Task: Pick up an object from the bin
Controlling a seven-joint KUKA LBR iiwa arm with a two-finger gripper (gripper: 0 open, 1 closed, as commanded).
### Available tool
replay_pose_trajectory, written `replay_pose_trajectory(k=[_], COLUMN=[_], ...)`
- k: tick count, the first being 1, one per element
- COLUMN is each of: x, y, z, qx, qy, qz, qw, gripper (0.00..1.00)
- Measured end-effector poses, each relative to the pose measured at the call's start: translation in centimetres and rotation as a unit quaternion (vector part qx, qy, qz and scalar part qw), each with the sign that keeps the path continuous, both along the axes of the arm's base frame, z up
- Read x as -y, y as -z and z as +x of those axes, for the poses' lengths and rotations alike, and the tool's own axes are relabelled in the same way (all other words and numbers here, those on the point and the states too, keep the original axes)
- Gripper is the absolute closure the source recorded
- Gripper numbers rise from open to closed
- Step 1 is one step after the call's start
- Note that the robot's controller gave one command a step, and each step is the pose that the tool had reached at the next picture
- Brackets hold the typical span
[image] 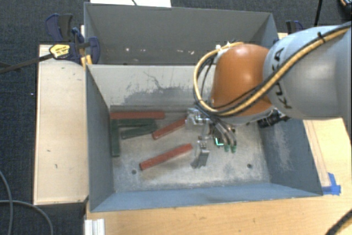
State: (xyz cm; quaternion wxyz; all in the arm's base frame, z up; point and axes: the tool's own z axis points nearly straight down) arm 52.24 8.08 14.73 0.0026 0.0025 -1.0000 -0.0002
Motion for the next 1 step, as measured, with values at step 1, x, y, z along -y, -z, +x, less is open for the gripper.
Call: replay_pose_trajectory(k=[1], x=[-3.34], y=[7.99], z=[1.64], qx=[0.0023], qy=[-0.033], qz=[0.001], qw=[0.9995], gripper=[0.00])
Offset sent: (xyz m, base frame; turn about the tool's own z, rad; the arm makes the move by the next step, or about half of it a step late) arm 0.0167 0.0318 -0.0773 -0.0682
